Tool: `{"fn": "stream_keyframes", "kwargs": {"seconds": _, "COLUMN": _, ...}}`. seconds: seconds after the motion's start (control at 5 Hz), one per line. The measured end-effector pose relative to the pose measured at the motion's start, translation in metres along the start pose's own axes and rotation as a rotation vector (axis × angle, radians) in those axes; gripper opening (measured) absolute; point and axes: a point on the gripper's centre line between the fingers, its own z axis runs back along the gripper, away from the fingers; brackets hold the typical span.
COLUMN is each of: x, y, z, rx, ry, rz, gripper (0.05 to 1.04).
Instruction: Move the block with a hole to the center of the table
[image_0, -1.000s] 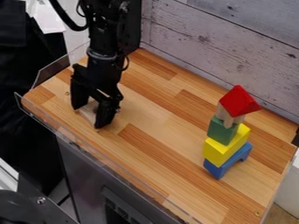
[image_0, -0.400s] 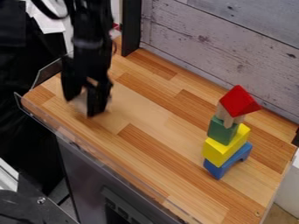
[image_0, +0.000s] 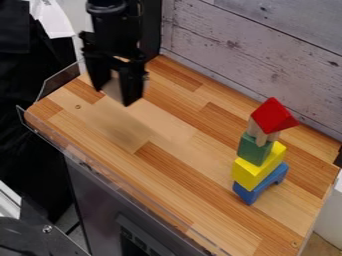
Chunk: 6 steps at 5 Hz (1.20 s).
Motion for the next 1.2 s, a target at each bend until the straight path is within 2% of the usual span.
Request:
{"fn": "stream_keyframes", "kwargs": {"seconds": 0.2, "x": 0.008, "y": -0.02, "z": -0.02, "rx": -0.049, "ry": 0.035, "rz": 0.002, "gripper": 0.813}}
{"fn": "stream_keyframes", "kwargs": {"seconds": 0.4, "x": 0.022, "y": -0.039, "z": -0.051, "rx": -0.058, "ry": 0.092, "rz": 0.025, "gripper": 0.813}}
{"fn": "stream_keyframes", "kwargs": {"seconds": 0.6, "x": 0.03, "y": -0.055, "z": -0.075, "rx": -0.047, "ry": 0.138, "rz": 0.049, "gripper": 0.813}}
{"fn": "stream_keyframes", "kwargs": {"seconds": 0.8, "x": 0.045, "y": -0.062, "z": -0.081, "rx": -0.022, "ry": 0.107, "rz": 0.094, "gripper": 0.813}}
{"fn": "stream_keyframes", "kwargs": {"seconds": 1.0, "x": 0.048, "y": -0.065, "z": -0.084, "rx": 0.008, "ry": 0.101, "rz": 0.122, "gripper": 0.854}}
{"fn": "stream_keyframes", "kwargs": {"seconds": 1.2, "x": 0.045, "y": -0.062, "z": -0.083, "rx": 0.044, "ry": 0.089, "rz": 0.166, "gripper": 0.951}}
